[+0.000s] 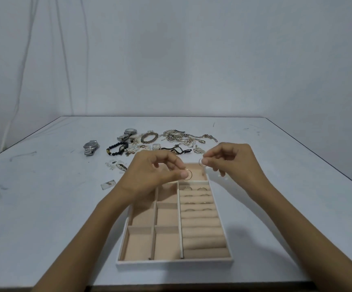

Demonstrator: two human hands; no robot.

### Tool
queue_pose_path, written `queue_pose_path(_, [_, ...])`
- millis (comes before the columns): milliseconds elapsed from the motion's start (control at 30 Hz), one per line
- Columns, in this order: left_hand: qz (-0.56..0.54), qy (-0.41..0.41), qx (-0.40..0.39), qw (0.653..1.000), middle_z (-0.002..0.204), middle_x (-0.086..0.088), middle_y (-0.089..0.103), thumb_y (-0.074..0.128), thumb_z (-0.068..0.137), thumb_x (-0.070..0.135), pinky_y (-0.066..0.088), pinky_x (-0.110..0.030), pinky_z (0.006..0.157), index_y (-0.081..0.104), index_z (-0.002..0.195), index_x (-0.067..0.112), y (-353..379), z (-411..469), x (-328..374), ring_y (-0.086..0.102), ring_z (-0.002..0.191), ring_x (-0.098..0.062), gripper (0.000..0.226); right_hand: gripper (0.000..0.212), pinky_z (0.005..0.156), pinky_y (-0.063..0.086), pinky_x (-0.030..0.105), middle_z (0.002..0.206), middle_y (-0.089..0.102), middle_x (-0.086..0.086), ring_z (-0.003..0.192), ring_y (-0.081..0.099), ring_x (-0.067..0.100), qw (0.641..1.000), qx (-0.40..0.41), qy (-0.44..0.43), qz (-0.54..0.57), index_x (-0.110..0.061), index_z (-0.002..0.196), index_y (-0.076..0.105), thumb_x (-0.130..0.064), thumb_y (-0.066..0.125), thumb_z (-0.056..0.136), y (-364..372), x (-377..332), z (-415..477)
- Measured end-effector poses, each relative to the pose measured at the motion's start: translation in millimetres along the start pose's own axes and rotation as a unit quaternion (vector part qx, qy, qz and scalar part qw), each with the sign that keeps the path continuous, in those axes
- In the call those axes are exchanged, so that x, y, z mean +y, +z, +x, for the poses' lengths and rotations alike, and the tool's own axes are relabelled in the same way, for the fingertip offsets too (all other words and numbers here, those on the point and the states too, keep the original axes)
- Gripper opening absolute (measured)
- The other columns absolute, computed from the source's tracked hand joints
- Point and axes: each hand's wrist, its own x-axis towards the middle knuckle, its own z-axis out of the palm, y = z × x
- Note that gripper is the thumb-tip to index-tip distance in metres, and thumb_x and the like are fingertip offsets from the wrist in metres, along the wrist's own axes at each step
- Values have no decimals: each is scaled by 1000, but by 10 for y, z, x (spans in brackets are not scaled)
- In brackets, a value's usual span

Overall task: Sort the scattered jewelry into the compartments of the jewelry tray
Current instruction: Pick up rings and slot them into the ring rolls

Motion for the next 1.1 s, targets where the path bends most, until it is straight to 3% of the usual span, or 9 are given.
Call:
queue_pose_path(133, [2, 29, -39, 999, 75, -2, 72, 82, 64, 25, 44, -8, 73, 75, 74, 16, 25, -166, 33, 63, 71, -4, 15, 8, 50, 41, 16, 61, 66, 7, 53, 53, 8, 1000, -21, -6, 15, -6, 78, 75, -6, 80, 71, -12, -59, -366])
queue_pose_path(300, [9, 50, -70, 996, 77, 1, 72, 83, 68, 15, 47, -12, 77, 77, 76, 13, 33, -265, 50, 66, 76, -10, 10, 7, 60, 43, 18, 68, 72, 6, 60, 58, 9, 999, -47, -8, 5, -9, 74, 76, -7, 81, 70, 5, -80, -602])
queue_pose_path(500, [95, 125, -102, 982, 74, 8, 72, 84, 71, 21, 47, -19, 74, 78, 78, 19, 68, -321, -1, 64, 78, -11, 9, 8, 62, 43, 24, 68, 72, 5, 61, 57, 10, 999, -34, -12, 4, -10, 75, 76, -9, 81, 70, 4, -93, -653])
queue_pose_path(600, [122, 142, -106, 977, 73, 13, 72, 84, 70, 26, 43, -21, 81, 78, 75, 23, 67, -315, -2, 64, 79, -10, 9, 7, 62, 43, 25, 68, 72, 4, 59, 55, 8, 999, -30, -16, 1, -10, 75, 76, -9, 81, 69, 1, -101, -654])
queue_pose_path(700, [160, 168, -96, 968, 73, 17, 70, 83, 70, 34, 38, -32, 90, 76, 74, 28, 79, -318, -22, 63, 81, -7, 10, 7, 63, 43, 28, 67, 71, 2, 60, 55, 10, 1000, -25, -17, -3, -11, 74, 76, -10, 81, 70, -4, -95, -651])
queue_pose_path(833, [188, 199, -103, 956, 74, 17, 70, 80, 72, 35, 38, -40, 89, 74, 74, 28, 89, -322, -29, 62, 80, -3, 9, 7, 63, 43, 31, 67, 71, 2, 61, 55, 11, 999, -24, -20, -10, -13, 74, 76, -10, 81, 71, -13, -82, -647])
queue_pose_path(1000, [217, 224, -122, 942, 76, 17, 70, 77, 74, 38, 37, -36, 85, 75, 76, 27, 93, -307, -20, 60, 80, -2, 11, 7, 60, 41, 25, 68, 72, 1, 62, 56, 10, 999, -27, -23, -21, -14, 74, 76, -10, 81, 71, -7, -75, -644])
queue_pose_path(1100, [218, 214, -141, 942, 78, 20, 70, 71, 79, 43, 34, -26, 89, 77, 81, 30, 78, -305, -9, 61, 82, 0, 15, 7, 58, 39, 23, 68, 72, 2, 63, 56, 11, 999, -27, -22, -24, -16, 73, 76, -11, 81, 71, -17, -73, -643])
